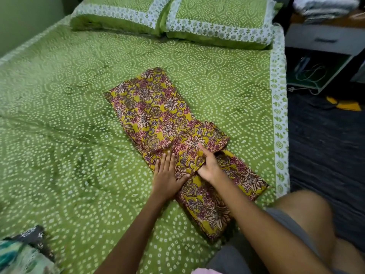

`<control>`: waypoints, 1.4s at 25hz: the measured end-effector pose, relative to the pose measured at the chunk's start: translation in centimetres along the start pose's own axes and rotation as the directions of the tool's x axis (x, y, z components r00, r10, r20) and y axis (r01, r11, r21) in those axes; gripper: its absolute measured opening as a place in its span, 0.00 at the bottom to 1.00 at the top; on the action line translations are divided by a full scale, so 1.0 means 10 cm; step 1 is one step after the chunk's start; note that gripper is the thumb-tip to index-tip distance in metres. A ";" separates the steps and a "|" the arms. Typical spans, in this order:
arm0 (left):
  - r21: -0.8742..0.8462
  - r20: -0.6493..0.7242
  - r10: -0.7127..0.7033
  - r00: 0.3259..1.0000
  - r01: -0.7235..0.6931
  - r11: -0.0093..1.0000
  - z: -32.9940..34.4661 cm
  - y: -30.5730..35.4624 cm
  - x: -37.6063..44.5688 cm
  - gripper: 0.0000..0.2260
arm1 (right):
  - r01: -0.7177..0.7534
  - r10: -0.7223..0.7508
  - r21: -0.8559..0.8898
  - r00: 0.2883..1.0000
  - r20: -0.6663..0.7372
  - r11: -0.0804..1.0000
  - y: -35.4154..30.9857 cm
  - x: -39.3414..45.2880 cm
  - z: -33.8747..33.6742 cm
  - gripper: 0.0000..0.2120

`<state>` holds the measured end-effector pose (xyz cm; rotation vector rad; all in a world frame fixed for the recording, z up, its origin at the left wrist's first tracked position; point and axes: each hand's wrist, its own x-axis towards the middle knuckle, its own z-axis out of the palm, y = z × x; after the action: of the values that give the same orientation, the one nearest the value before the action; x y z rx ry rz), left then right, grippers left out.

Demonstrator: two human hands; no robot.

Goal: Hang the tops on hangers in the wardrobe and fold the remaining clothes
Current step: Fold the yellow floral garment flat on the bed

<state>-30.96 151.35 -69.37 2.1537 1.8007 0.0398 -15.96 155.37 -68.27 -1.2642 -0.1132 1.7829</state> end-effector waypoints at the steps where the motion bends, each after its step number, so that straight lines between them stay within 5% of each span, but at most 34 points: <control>1: 0.021 0.006 -0.024 1.000 0.024 0.999 0.04 -0.03 -0.04 0.54 | 0.008 -0.010 -0.052 0.999 -0.050 0.999 -0.08 0.17 -0.06 0.39; 6: 0.002 0.050 -0.075 0.996 0.075 0.997 -0.04 -0.05 -0.09 0.52 | 0.074 -0.095 -0.106 0.973 -0.209 0.992 -0.58 0.20 -0.10 0.22; 10: 0.161 0.043 -0.154 0.987 0.145 0.976 -0.28 0.06 0.20 0.41 | 0.171 -0.228 -0.253 0.949 -0.216 0.952 -0.52 0.18 -0.06 0.32; 14: 0.201 0.040 0.015 0.999 -0.022 0.979 -0.20 0.07 0.30 0.51 | 0.289 -0.436 -0.503 0.877 -0.202 0.815 -0.57 0.24 -0.12 0.33; 15: 0.190 0.047 0.023 0.999 -0.032 0.981 -0.15 0.06 0.29 0.51 | 0.308 -0.492 -0.629 0.860 -0.137 0.714 -0.57 0.21 -0.15 0.32; 17: 0.177 0.071 0.017 0.997 -0.029 0.984 -0.11 0.03 0.28 0.51 | 0.373 -0.570 -0.889 0.804 0.167 0.265 -0.54 0.15 -0.25 0.29; 19: 0.158 0.051 0.007 0.999 -0.015 0.987 -0.12 0.04 0.30 0.52 | 0.433 -0.389 -0.836 0.745 0.543 -0.338 -0.47 0.16 -0.37 0.28; 20: 0.151 0.037 0.010 0.999 -0.015 0.988 -0.12 0.04 0.30 0.52 | 0.440 -0.277 -0.732 0.724 0.632 -0.521 -0.47 0.19 -0.42 0.27; 21: 0.141 0.029 0.015 0.999 -0.019 0.990 -0.12 0.05 0.31 0.52 | 0.442 -0.226 -0.674 0.712 0.665 -0.592 -0.48 0.23 -0.46 0.28; 25: 0.131 0.061 -0.009 0.998 0.001 0.991 -0.13 0.05 0.31 0.52 | 0.464 -0.134 -0.601 0.709 0.692 -0.651 -0.59 0.31 -0.57 0.25; 28: 0.150 -0.010 -0.045 0.999 0.046 0.988 -0.24 0.28 0.47 0.37 | 0.473 -0.019 -0.522 0.728 0.686 -0.710 -0.76 0.34 -0.63 0.31; 30: 0.115 -0.059 0.165 0.985 -0.158 0.981 -0.27 0.52 0.69 0.25 | 0.469 0.035 -0.474 0.737 0.675 -0.746 -0.86 0.35 -0.64 0.36; 32: 0.032 0.055 0.359 0.932 -0.361 0.932 -0.21 0.62 0.90 0.22 | 0.441 0.053 -0.427 0.742 0.668 -0.790 -0.87 0.31 -0.67 0.35; 35: 0.087 0.151 0.328 0.933 -0.343 0.935 -0.02 0.47 1.15 0.23 | 0.387 -0.017 -0.484 0.766 0.642 -0.785 -0.76 0.23 -0.81 0.28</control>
<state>-24.18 161.81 -70.09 2.4582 1.3741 -0.1259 -5.05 158.09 -69.56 -1.5786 -2.8894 0.2936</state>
